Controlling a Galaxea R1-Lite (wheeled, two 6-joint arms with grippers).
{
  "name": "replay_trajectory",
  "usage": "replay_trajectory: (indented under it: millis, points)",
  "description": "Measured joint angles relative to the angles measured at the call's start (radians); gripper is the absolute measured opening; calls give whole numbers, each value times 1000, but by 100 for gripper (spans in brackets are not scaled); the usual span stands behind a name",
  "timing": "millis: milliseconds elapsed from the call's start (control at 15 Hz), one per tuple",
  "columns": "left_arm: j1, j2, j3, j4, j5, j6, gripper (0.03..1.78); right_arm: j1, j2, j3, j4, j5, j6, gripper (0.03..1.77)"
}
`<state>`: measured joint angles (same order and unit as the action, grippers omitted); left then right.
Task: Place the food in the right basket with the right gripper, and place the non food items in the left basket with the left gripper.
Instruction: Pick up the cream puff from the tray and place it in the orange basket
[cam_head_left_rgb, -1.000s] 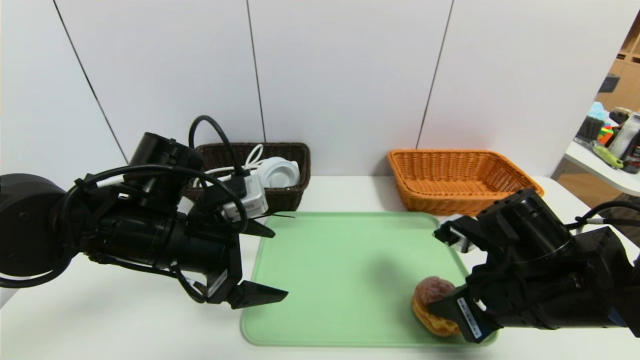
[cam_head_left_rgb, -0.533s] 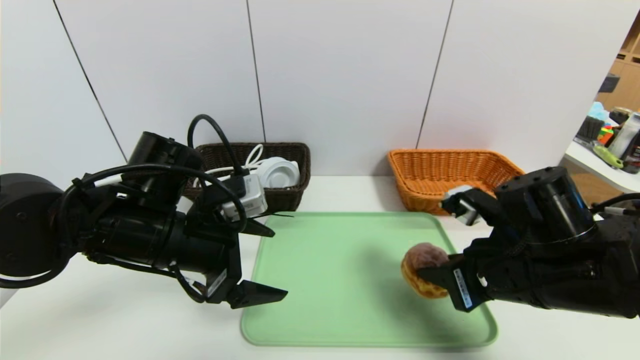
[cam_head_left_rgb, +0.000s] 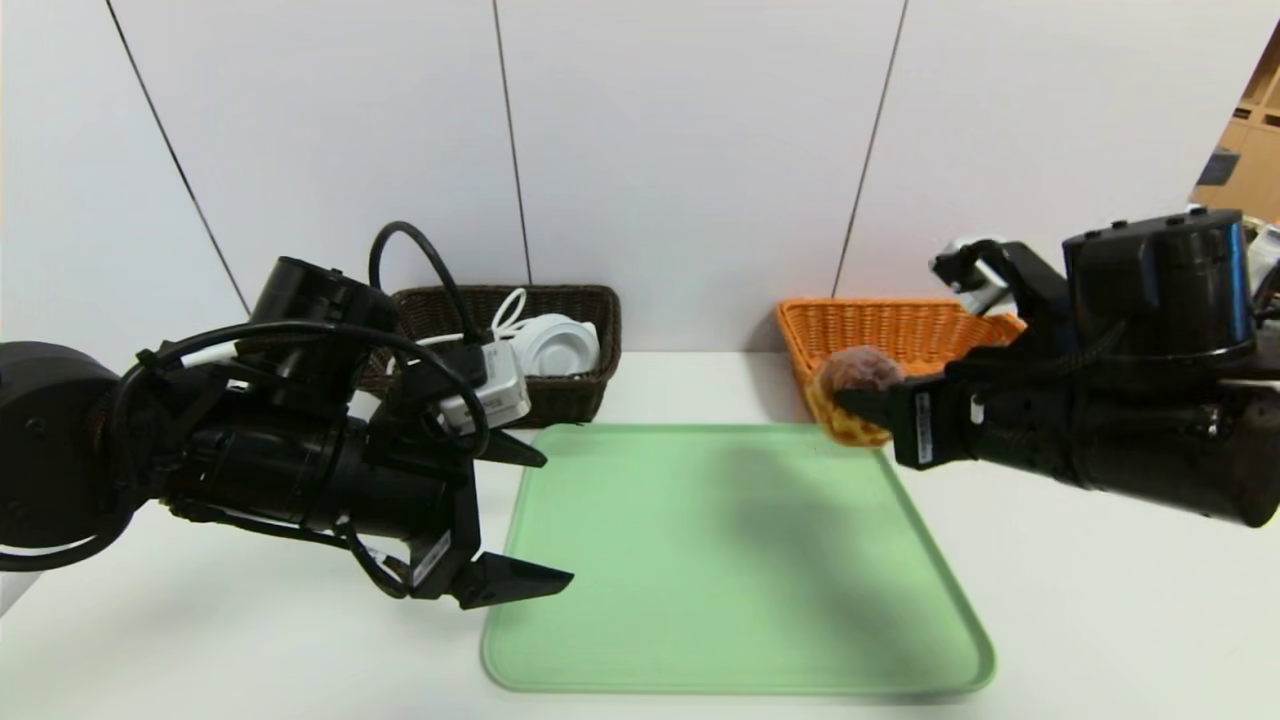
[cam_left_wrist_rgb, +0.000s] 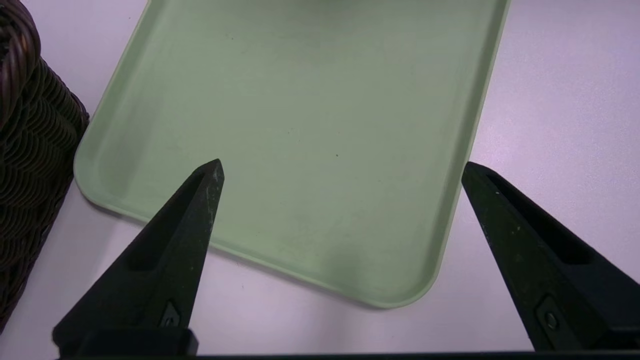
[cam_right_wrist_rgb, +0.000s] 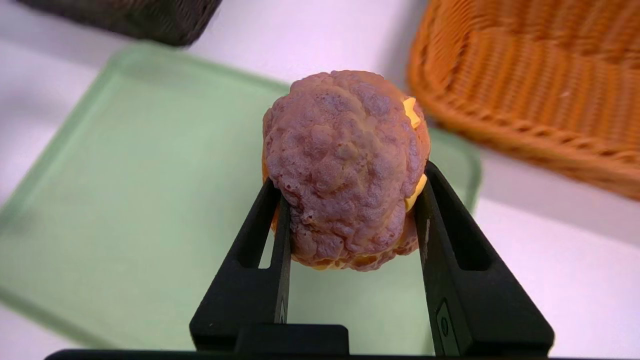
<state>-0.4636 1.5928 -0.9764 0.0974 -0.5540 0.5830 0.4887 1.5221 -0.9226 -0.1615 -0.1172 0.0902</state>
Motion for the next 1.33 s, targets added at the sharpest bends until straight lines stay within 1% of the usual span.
replay_trajectory:
  millis: [200, 400, 667, 933, 1333]
  points:
    - [7, 0, -1, 0, 0, -2, 169, -107, 36, -128, 49, 1, -2, 73]
    - [13, -1, -3, 0, -1, -2, 169, -215, 104, -231, 57, 1, -4, 73]
    - [18, -3, -4, 0, -1, -2, 169, -302, 195, -294, 57, 0, -5, 73]
    - [21, -3, -4, 0, -1, -2, 169, -365, 287, -318, 44, 1, -5, 73]
    - [22, -7, -3, 0, -1, -2, 169, -393, 410, -399, 61, 10, -8, 72]
